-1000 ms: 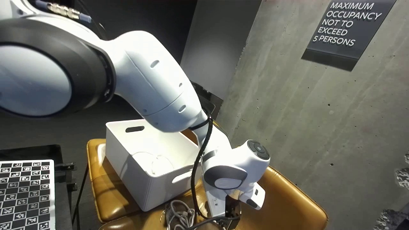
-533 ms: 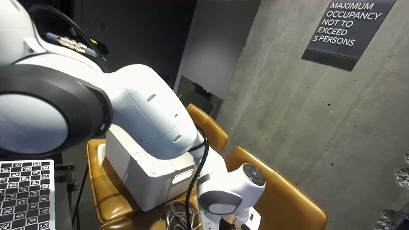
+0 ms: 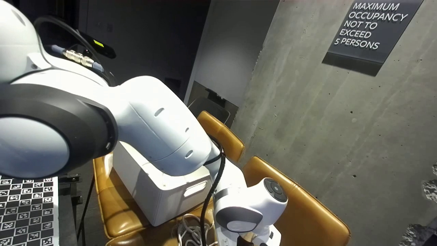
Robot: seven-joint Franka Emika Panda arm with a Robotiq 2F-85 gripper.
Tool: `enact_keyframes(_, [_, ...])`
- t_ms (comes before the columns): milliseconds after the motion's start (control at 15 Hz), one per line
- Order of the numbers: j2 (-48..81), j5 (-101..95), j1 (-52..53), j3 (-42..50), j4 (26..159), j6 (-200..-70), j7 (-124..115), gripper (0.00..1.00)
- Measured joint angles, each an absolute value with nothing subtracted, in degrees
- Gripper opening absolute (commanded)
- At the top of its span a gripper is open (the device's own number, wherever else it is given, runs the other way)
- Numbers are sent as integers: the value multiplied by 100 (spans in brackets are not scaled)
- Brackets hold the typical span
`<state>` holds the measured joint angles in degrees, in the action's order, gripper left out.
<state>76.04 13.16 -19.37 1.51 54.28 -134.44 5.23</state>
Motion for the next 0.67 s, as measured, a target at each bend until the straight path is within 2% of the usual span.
enact_keyframes(333, [7628, 1317, -1966, 267, 5394, -13437, 434, 12])
enact_keyframes(467, [7629, 1318, -1978, 320, 5394, -13437, 382, 0])
enact_keyframes(667, [7629, 1322, -1998, 395, 5394, -13437, 321, 0])
